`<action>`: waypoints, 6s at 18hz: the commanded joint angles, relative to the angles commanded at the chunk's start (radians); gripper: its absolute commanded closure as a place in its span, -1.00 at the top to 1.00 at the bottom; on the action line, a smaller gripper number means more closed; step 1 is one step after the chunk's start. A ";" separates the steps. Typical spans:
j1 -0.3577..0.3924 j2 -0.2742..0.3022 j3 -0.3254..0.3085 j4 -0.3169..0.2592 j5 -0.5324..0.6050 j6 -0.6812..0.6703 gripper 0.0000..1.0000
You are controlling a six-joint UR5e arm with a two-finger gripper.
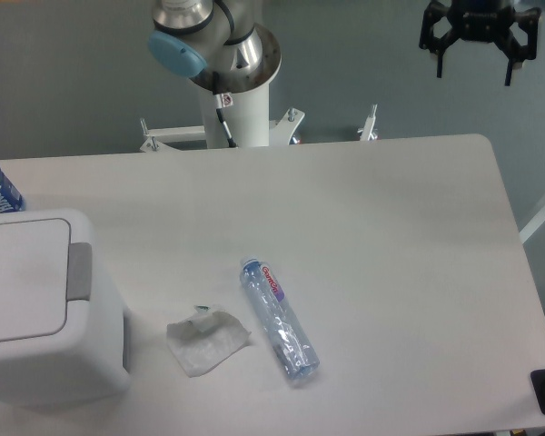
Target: Open the trash can
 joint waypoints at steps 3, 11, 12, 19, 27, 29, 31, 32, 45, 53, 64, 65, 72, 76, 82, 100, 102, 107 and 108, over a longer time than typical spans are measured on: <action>-0.002 0.000 0.000 0.000 0.005 0.000 1.00; -0.015 0.000 -0.005 0.000 -0.025 -0.193 1.00; -0.024 0.002 -0.005 0.000 -0.031 -0.227 1.00; -0.207 -0.009 -0.008 0.060 -0.041 -0.616 1.00; -0.521 -0.129 0.077 0.129 -0.041 -1.049 1.00; -0.587 -0.176 0.116 0.130 -0.041 -1.127 1.00; -0.641 -0.204 0.133 0.138 -0.043 -1.198 1.00; -0.662 -0.212 0.138 0.167 -0.046 -1.233 1.00; -0.770 -0.265 0.137 0.302 -0.229 -1.433 1.00; -0.799 -0.264 0.124 0.302 -0.239 -1.448 1.00; -0.827 -0.265 0.110 0.302 -0.238 -1.448 1.00; -0.827 -0.265 0.109 0.302 -0.238 -1.447 1.00; -0.836 -0.273 0.095 0.310 -0.236 -1.445 1.00; -0.838 -0.273 0.095 0.310 -0.236 -1.445 1.00; -0.838 -0.273 0.081 0.311 -0.236 -1.443 1.00; -0.812 -0.273 0.187 0.400 -0.074 -1.433 1.00; -0.804 -0.264 0.189 0.396 0.097 -1.408 1.00; -0.698 -0.203 0.131 0.316 0.216 -1.266 1.00; -0.677 -0.180 0.114 0.283 0.221 -1.193 1.00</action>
